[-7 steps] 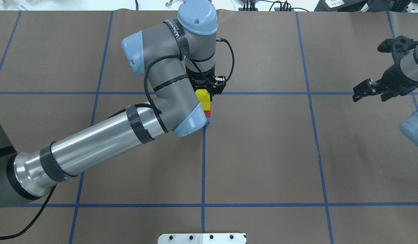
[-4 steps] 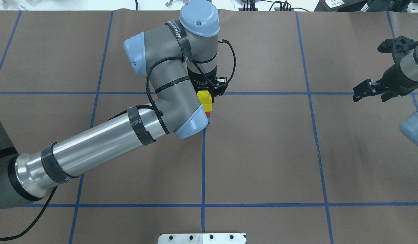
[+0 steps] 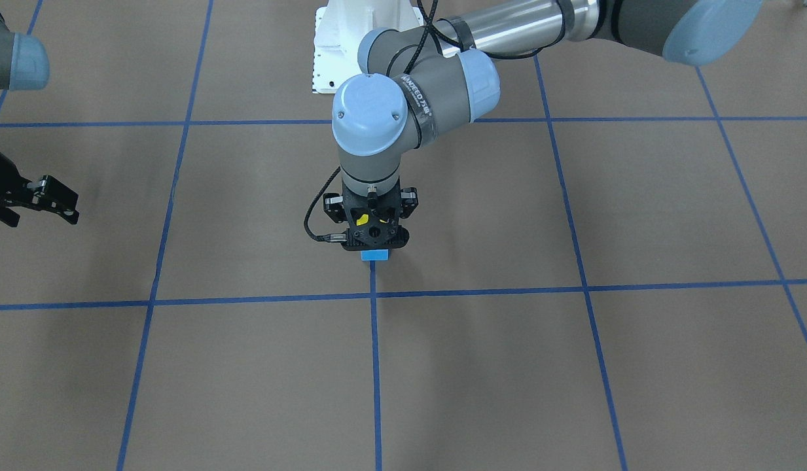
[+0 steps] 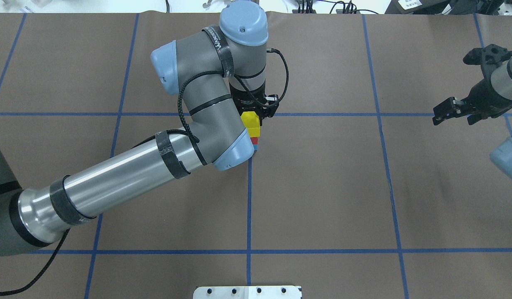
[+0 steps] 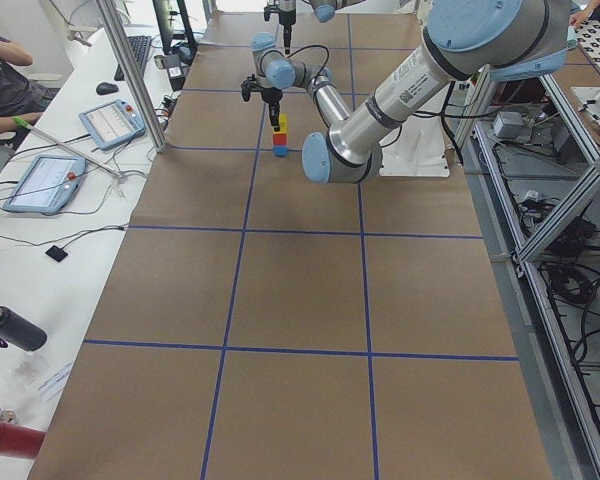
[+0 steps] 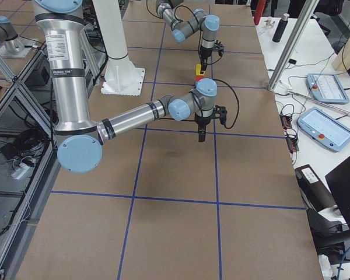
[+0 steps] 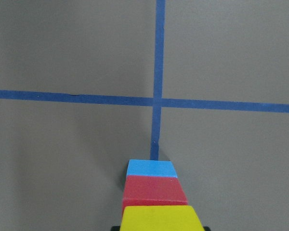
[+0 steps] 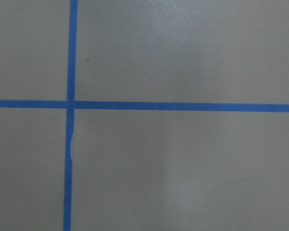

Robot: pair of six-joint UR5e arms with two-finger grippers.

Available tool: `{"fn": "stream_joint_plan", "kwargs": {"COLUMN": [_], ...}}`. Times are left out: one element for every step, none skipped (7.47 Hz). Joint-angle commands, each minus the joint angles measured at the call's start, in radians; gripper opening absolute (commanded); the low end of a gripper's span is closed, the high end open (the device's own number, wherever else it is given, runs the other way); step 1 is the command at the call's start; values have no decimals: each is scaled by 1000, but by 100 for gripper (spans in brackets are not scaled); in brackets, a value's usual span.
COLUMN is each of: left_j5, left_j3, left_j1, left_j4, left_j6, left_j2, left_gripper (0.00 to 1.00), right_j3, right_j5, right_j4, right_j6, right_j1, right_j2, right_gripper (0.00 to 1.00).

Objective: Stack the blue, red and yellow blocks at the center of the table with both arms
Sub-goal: 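Lower the yellow cube onto the red cube and open the left gripper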

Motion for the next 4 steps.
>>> {"fn": "stream_joint_plan", "kwargs": {"left_j5": [1,12,12,12], "left_j3": [0,0,0,0], "left_j1": [0,0,0,0], "left_j4": [0,0,0,0], "left_j6": [3,4,4,4], "left_j2": [1,3,1,3], "left_gripper": [0,0,0,0], "right_j3": [-1,-1,-1,-1], "right_j5": [0,0,0,0], "right_j4": [0,0,0,0], "right_j6": [0,0,0,0], "right_j1": [-1,-1,-1,-1], "right_j2": [1,1,1,1], "right_gripper": [100,100,100,100]}}
